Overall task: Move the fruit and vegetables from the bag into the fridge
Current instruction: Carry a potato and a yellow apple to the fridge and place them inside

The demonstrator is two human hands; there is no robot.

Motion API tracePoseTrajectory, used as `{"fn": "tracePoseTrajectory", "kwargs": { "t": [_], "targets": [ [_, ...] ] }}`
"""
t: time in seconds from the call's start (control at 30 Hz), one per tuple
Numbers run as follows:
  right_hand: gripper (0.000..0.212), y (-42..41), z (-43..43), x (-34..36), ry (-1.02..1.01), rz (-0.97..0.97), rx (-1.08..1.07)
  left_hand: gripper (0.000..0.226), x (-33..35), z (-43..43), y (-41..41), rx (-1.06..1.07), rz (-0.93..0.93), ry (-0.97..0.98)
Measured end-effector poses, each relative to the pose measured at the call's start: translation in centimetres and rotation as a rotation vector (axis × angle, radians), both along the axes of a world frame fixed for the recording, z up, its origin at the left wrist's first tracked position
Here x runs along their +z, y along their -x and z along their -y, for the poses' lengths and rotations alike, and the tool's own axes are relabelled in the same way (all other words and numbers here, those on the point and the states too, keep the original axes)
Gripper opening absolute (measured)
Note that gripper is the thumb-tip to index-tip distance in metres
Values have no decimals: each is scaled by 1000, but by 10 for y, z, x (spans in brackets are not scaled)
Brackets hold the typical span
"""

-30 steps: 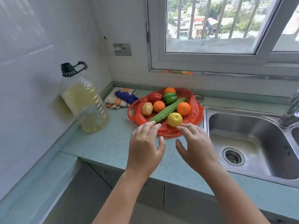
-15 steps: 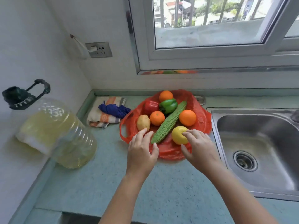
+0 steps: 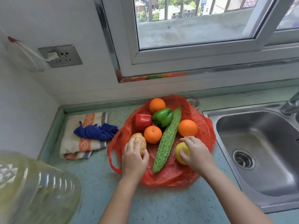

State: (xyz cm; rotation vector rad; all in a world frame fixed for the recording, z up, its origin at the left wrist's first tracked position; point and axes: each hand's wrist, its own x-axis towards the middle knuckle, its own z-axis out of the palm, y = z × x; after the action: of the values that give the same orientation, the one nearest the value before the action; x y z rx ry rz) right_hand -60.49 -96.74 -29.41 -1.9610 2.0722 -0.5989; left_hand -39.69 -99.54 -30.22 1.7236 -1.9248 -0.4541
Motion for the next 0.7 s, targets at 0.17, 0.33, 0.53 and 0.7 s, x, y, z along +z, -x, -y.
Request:
{"fn": "tracePoseTrajectory", "kwargs": {
  "t": [0.17, 0.33, 0.53, 0.7],
  "targets": [
    [40, 0, 10, -7, -145, 74, -91, 45, -15, 19, -3, 19, 5, -76],
    [44, 3, 9, -13, -208, 200, -179, 47, -28, 27, -2, 38, 35, -85],
    [58, 6, 4, -15, -317, 272, -219, 63, -33, 32, -2, 81, 122, -174],
    [68, 6, 2, -15, -423, 330, -226, 74, -34, 35, 1, 117, 185, -236]
  ]
}}
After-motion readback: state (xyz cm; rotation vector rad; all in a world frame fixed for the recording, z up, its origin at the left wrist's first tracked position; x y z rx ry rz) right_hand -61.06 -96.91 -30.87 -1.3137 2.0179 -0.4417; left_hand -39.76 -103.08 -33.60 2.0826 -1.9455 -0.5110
